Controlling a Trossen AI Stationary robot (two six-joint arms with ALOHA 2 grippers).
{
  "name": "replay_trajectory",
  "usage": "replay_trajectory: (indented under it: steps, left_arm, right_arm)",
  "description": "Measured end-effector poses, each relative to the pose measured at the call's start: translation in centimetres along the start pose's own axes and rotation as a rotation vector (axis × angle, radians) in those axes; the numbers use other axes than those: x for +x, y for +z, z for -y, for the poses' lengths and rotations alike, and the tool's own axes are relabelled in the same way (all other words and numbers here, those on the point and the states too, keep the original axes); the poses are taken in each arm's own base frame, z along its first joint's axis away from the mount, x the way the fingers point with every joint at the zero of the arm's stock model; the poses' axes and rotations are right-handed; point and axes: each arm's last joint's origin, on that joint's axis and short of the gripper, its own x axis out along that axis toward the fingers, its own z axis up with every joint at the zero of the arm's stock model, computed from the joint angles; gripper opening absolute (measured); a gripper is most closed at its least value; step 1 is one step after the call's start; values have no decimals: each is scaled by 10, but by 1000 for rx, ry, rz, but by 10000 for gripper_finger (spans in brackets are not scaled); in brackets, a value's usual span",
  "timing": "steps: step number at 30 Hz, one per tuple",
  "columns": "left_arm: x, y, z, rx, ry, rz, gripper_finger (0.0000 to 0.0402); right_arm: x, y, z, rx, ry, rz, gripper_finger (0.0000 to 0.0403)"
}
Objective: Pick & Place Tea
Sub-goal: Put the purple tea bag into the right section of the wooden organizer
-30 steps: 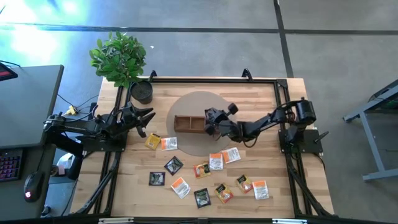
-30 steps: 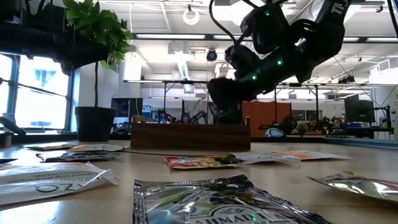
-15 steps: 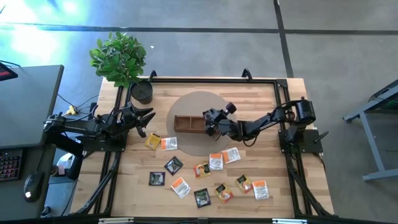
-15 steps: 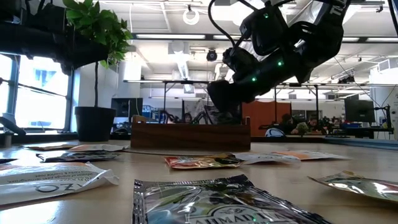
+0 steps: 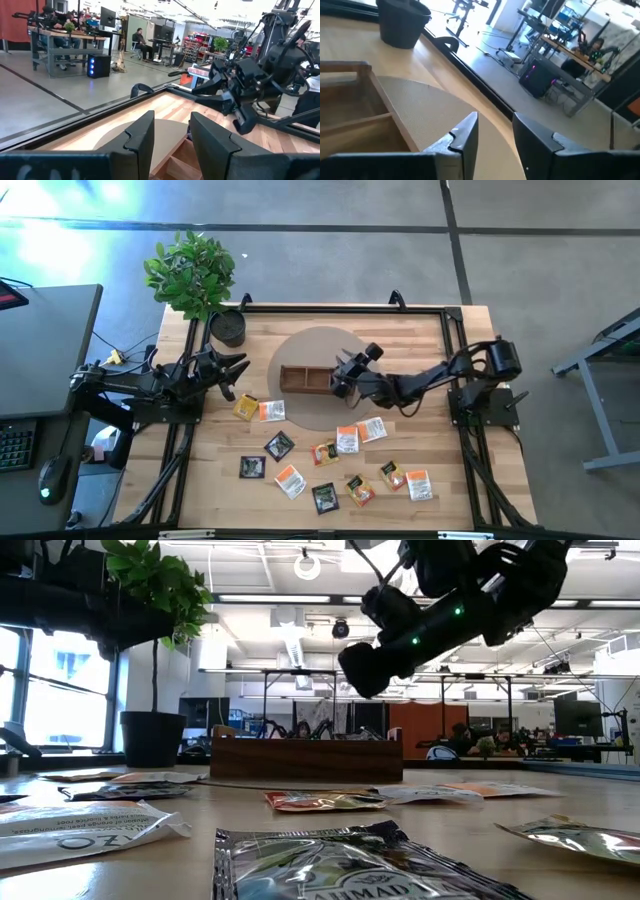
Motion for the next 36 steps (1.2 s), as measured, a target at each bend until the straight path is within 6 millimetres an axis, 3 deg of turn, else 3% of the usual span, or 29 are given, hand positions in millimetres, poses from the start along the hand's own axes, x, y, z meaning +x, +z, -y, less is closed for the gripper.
replay_trajectory:
  steps: [4, 10, 16, 18, 23, 29, 32, 36]
  left_arm:
    - [0, 0, 0, 0, 0, 0, 127]
    - [0, 0, 0, -1, 0, 1, 127]
    - [0, 0, 0, -1, 0, 1, 127]
    - [0, 0, 0, -4, 0, 1, 127]
    - [0, 0, 0, -25, 0, 1, 127]
    - [0, 0, 0, -25, 1, 1, 127]
    - [0, 0, 0, -25, 1, 1, 127]
    - [0, 0, 0, -24, 1, 0, 127]
  right_arm:
    - [-5, 5, 0, -51, 57, 20, 118]
    - [-3, -7, -4, 62, 383, -79, 109]
    - [9, -23, 6, 12, 405, -224, 32]
    - [14, -20, 8, -16, 466, -248, 9]
    - [25, -1, 14, -115, 616, -403, 6]
    - [30, 27, 23, -232, 646, -538, 3]
    - [35, 26, 22, -216, 688, -543, 3]
    - [43, 10, 13, -236, 697, -592, 2]
